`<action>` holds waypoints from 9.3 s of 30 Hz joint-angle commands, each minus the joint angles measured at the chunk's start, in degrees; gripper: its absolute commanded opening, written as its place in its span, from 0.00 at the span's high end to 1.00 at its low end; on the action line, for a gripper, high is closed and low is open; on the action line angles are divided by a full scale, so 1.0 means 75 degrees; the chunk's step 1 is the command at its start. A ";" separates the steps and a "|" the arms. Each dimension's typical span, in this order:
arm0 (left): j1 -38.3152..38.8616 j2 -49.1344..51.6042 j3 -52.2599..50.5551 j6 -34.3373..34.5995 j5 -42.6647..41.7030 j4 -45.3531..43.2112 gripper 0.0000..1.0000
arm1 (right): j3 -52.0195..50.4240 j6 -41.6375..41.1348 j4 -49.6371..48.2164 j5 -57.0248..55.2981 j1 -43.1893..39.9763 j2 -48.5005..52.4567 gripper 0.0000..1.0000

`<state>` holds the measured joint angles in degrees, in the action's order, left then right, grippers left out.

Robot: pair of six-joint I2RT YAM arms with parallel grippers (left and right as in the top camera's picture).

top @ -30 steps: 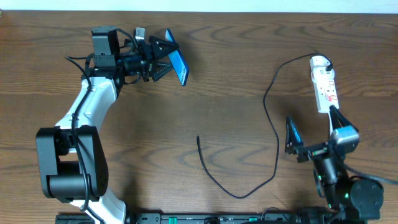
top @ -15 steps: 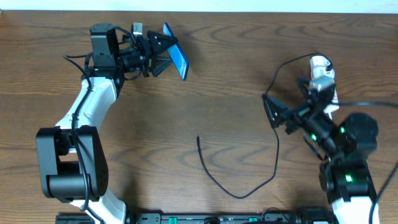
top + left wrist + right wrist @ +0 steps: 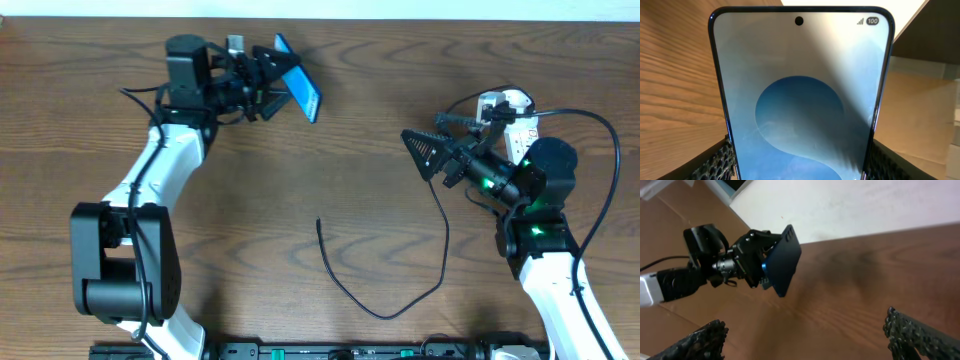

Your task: Plug charger to phone and switch on socket

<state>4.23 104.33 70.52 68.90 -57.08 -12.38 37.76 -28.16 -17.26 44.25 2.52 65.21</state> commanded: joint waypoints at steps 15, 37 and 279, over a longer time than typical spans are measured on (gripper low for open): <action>0.0650 -0.0227 0.0050 0.0717 0.0708 -0.0254 0.92 | 0.0152 0.1894 0.0041 0.0452 0.0603 0.0615 0.01; 0.0723 -0.0224 0.0050 0.0749 0.0708 -0.0254 0.92 | 0.0152 0.3928 -0.0624 -0.1005 0.1378 0.1480 0.01; 0.0111 -0.0224 0.0050 0.1690 -0.0866 -0.1480 0.07 | 0.2011 -0.7595 -0.2165 -0.3031 0.1926 0.3471 0.99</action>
<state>5.30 104.31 70.50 84.44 -63.94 -23.07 51.66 -75.96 -32.67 20.18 15.35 91.48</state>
